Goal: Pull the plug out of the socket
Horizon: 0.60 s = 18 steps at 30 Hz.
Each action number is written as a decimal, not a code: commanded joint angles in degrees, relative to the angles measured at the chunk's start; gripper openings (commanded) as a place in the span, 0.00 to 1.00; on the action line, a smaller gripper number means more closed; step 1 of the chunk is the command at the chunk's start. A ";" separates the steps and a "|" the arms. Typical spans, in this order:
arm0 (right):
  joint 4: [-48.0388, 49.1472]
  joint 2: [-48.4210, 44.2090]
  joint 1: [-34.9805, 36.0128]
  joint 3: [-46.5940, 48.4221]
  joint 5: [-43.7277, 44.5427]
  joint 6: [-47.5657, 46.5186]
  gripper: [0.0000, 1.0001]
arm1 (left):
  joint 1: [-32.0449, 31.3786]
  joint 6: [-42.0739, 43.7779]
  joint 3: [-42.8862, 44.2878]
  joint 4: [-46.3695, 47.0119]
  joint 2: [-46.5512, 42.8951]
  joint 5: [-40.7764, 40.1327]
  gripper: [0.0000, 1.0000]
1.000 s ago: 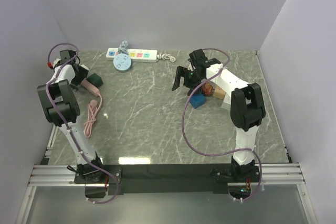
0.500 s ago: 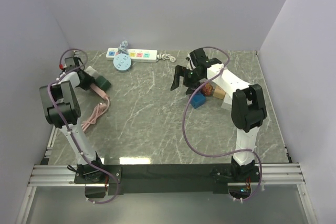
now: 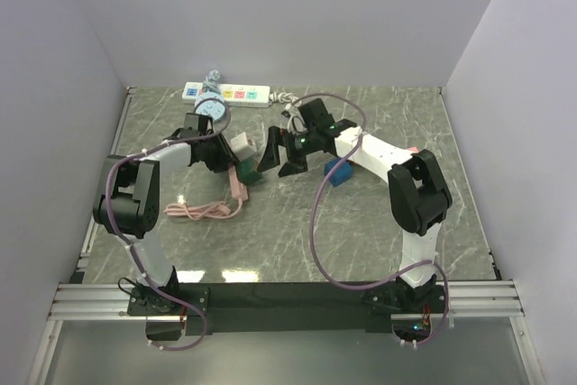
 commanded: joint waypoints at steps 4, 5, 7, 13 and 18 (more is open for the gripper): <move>6.32 -0.62 2.92 -2.93 2.99 8.03 1.00 | -3.10 -6.89 -2.64 9.69 -5.50 4.67 0.00; 5.87 -0.35 3.10 -3.01 3.87 8.47 1.00 | -3.20 -7.60 -2.91 9.96 -5.68 4.76 0.00; 6.73 -0.35 3.36 -4.06 6.77 9.87 1.00 | -3.72 -7.95 -3.17 10.67 -6.12 4.85 0.00; 6.31 1.58 4.33 -3.54 10.98 9.71 1.00 | -4.78 -8.83 -3.70 11.28 -7.52 5.99 0.00; 7.35 4.13 4.51 -1.61 11.53 8.21 1.00 | -5.48 -9.36 -4.84 11.63 -8.67 6.34 0.00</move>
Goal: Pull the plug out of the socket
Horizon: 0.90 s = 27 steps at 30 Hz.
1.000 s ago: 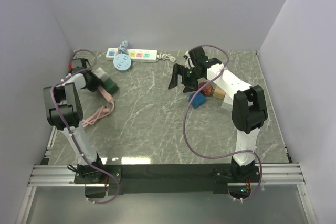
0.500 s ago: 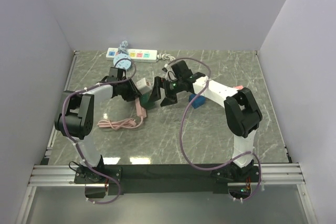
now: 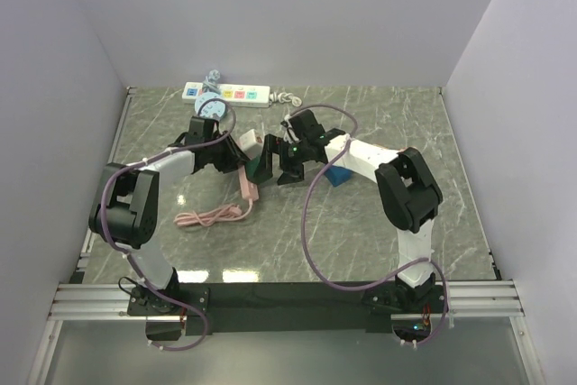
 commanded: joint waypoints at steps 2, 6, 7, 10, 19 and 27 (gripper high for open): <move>4.21 1.25 0.81 1.87 1.01 -0.64 1.00 | -1.18 -2.69 -0.12 4.42 -3.71 3.92 0.00; 5.71 2.12 1.51 2.13 0.40 -0.47 1.00 | -1.79 -3.66 -1.00 5.30 -4.06 4.09 0.00; 6.76 2.39 1.52 1.78 0.04 0.32 1.00 | -2.14 -3.75 -1.00 5.30 -4.14 4.01 0.00; 8.87 3.26 1.60 1.17 -0.40 0.77 0.98 | -2.67 -4.45 -0.91 7.49 -4.14 5.15 0.00; 10.20 4.85 1.52 1.52 -5.67 1.47 0.19 | -3.29 -4.55 -1.88 7.94 -4.59 4.71 0.01; -2.78 3.70 -1.03 5.72 -10.84 -6.77 0.00 | -3.20 0.20 -5.65 6.97 -2.04 0.93 0.00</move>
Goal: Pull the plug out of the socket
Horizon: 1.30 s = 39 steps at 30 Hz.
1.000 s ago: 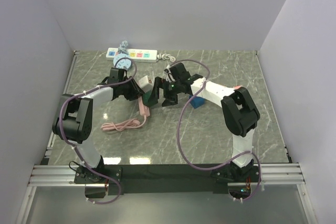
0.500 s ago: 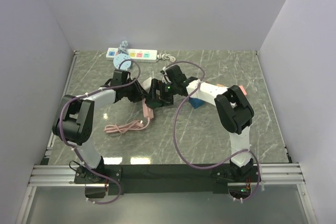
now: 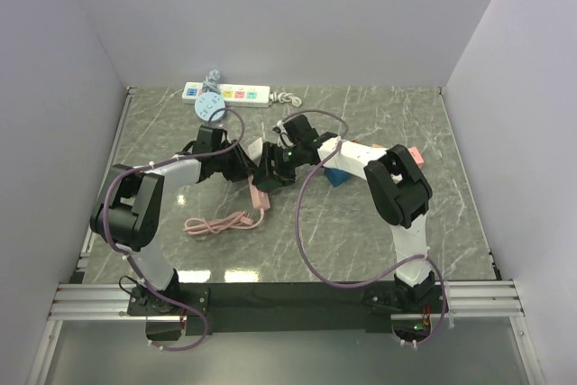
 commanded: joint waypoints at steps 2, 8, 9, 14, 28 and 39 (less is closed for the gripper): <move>-9.67 -0.10 -2.54 6.54 -7.65 -7.84 0.00 | 0.01 3.50 -1.99 2.73 -0.64 -1.59 0.00; -6.19 -1.49 -5.27 4.10 -11.07 -5.40 0.00 | 0.10 3.77 -3.49 4.05 1.82 -1.94 0.00; -3.91 -1.85 -5.53 3.05 -12.39 -4.00 0.00 | 0.10 3.77 -3.49 4.31 2.70 -1.77 0.00; -2.46 -1.33 -6.15 3.20 -16.71 -2.92 0.00 | 0.10 4.30 -3.92 5.10 4.20 -2.03 0.00; -28.43 -1.57 -5.80 15.97 12.90 -15.33 0.00 | 0.10 5.18 -1.21 2.73 7.63 -3.34 0.00; -17.79 -8.87 -6.67 4.81 0.28 -13.05 0.00 | 0.10 4.56 0.82 2.46 8.25 -3.08 0.00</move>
